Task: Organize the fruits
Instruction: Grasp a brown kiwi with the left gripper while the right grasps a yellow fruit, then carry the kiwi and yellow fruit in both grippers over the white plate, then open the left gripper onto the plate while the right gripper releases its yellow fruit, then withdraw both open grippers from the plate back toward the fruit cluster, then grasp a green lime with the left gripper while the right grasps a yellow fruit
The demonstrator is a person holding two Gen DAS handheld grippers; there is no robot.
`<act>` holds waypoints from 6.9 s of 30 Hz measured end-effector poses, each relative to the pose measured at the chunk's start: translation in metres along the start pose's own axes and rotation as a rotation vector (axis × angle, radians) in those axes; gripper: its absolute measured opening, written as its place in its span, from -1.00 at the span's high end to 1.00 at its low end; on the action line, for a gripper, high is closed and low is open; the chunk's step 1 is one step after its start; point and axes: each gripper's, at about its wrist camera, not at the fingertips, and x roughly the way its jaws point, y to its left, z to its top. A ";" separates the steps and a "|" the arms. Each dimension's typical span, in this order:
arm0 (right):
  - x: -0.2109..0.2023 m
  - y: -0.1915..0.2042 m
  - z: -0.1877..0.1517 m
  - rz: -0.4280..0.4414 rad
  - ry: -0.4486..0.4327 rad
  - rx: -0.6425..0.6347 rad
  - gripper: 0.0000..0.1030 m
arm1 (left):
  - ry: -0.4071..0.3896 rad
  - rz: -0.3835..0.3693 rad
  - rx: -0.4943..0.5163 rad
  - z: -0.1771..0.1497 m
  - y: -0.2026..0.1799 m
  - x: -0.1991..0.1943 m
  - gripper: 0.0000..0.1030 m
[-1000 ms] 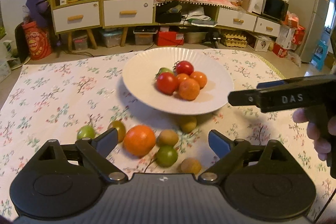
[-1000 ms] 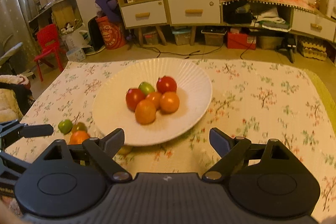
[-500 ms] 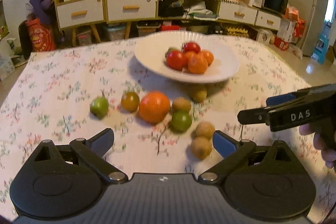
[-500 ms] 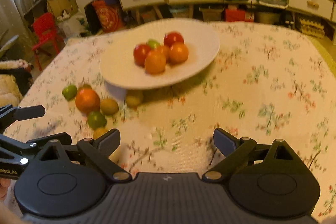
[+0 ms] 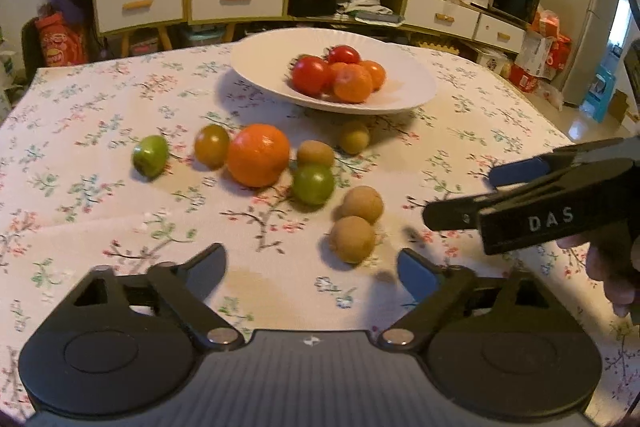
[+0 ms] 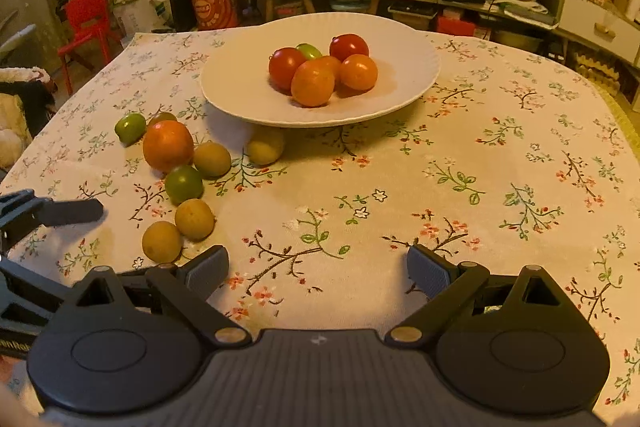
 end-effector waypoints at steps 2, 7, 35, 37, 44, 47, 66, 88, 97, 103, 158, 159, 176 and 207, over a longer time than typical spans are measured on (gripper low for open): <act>0.000 -0.001 0.001 0.000 -0.003 0.007 -0.85 | -0.006 -0.007 0.005 0.000 -0.004 0.001 -0.51; -0.002 -0.004 0.003 0.002 -0.010 0.025 -0.85 | -0.019 -0.052 -0.003 0.004 -0.008 0.002 -0.13; 0.008 0.050 -0.005 0.129 -0.063 -0.214 -0.57 | 0.082 0.066 -0.075 0.006 0.027 -0.018 0.60; 0.008 0.054 -0.005 0.135 -0.079 -0.237 -0.42 | 0.083 0.065 -0.079 0.006 0.029 -0.019 0.60; 0.007 0.062 -0.008 0.167 -0.108 -0.289 0.21 | 0.085 0.064 -0.082 0.006 0.030 -0.020 0.60; 0.004 0.065 -0.009 0.182 -0.113 -0.310 0.40 | 0.084 0.065 -0.081 0.006 0.030 -0.020 0.60; -0.007 0.059 -0.002 0.231 -0.121 -0.270 0.58 | 0.081 0.051 -0.067 0.011 0.024 -0.018 0.60; -0.029 0.011 0.038 0.132 -0.206 -0.163 0.58 | -0.013 -0.016 -0.101 0.059 -0.002 -0.010 0.60; -0.007 -0.023 0.058 0.100 -0.198 -0.065 0.57 | -0.049 -0.058 -0.042 0.076 -0.015 0.010 0.60; 0.004 -0.031 0.065 0.102 -0.201 -0.042 0.57 | -0.067 -0.033 -0.013 0.089 -0.010 0.021 0.60; -0.009 -0.018 0.057 0.075 -0.194 -0.092 -0.10 | -0.020 0.087 0.109 0.075 0.006 0.002 -0.22; -0.010 -0.016 0.056 0.077 -0.192 -0.098 -0.12 | -0.019 0.093 0.105 0.073 0.009 -0.001 -0.24; -0.016 0.011 0.031 0.126 -0.148 -0.119 -0.48 | -0.019 0.172 0.065 0.032 0.058 -0.032 -0.62; 0.032 0.015 0.021 0.031 -0.148 -0.110 -0.32 | -0.042 0.196 -0.027 0.023 0.092 0.020 -0.86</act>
